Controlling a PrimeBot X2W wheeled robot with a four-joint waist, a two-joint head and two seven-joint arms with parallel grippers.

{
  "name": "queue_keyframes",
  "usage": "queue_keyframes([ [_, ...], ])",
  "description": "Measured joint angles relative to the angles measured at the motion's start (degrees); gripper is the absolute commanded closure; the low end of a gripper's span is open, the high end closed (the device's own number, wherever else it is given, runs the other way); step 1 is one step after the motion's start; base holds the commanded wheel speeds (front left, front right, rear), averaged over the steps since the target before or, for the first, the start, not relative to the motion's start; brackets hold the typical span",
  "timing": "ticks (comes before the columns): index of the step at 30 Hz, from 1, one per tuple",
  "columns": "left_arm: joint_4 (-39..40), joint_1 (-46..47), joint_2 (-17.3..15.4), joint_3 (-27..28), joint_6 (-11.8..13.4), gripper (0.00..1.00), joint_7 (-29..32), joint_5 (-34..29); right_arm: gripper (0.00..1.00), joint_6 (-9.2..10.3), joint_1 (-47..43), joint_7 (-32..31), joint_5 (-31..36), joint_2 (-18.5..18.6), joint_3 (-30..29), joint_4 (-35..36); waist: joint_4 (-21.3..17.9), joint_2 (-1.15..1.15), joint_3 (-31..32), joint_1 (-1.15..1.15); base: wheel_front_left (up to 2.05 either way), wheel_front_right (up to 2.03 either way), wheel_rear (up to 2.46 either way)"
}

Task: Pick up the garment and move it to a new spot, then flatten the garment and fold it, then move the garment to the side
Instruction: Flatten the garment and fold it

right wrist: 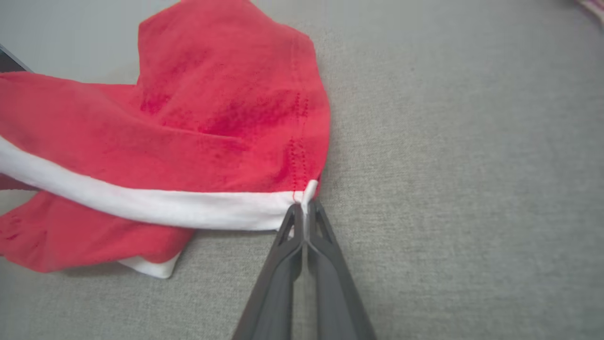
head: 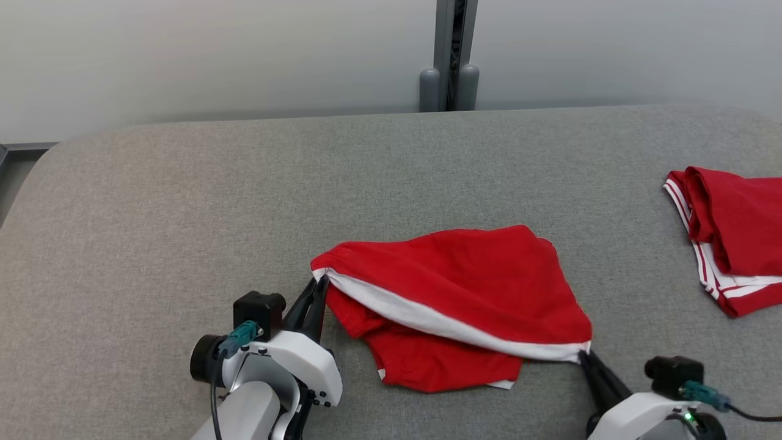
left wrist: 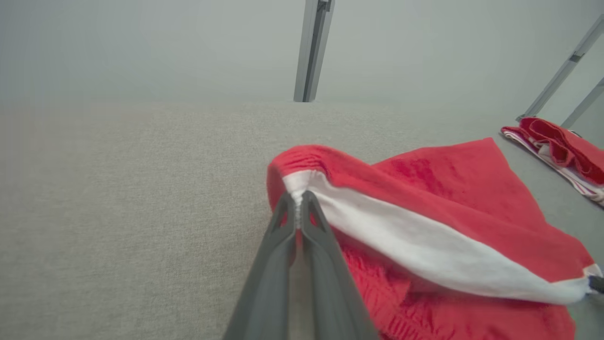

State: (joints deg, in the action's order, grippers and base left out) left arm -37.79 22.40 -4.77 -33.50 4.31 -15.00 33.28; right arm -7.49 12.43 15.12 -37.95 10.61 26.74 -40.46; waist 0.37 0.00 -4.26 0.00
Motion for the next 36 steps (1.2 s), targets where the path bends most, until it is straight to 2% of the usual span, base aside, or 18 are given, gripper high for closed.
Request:
queue_keyframes([
  [4,2.9,-0.5,-1.7,0.0,-0.6,1.0,0.0,-0.7,1.0,0.0,0.0,0.0,0.7,1.9,-2.5,4.4,-0.3,0.0,0.8,0.0,0.0,0.0,0.0],
  [8,7.0,-0.9,-4.9,-0.4,-3.7,1.0,2.3,-0.2,1.0,0.0,-0.1,0.0,1.1,3.8,-5.4,9.1,-1.0,0.0,1.9,0.0,0.0,0.0,0.0],
  [11,11.7,-0.9,-8.5,-0.7,-5.4,1.0,5.6,0.2,1.0,-0.01,0.2,0.0,0.7,5.8,-7.1,12.2,-1.6,0.0,2.9,0.0,0.0,0.0,0.0],
  [18,28.8,-0.7,-17.3,-2.1,-10.3,1.0,14.4,2.8,1.0,-0.01,3.5,0.0,-0.6,11.0,-9.1,18.8,-2.5,0.0,5.3,0.0,0.0,0.0,0.0],
  [24,41.5,2.6,-23.1,-1.6,-11.3,1.0,19.7,8.1,1.0,0.0,9.1,0.0,-0.4,15.4,-10.7,24.7,-2.5,0.0,6.7,0.0,0.0,0.0,0.0],
  [30,45.2,8.1,-24.7,0.9,-11.6,1.0,23.6,14.9,1.0,-0.01,14.5,0.0,0.1,18.2,-11.9,27.4,-2.4,0.0,7.7,0.0,0.0,0.0,0.0],
  [36,42.9,14.6,-24.4,1.7,-11.6,1.0,26.1,17.7,1.0,-0.01,19.0,0.0,0.3,19.7,-11.4,27.6,-2.2,0.0,8.0,0.0,0.0,0.0,0.0],
])
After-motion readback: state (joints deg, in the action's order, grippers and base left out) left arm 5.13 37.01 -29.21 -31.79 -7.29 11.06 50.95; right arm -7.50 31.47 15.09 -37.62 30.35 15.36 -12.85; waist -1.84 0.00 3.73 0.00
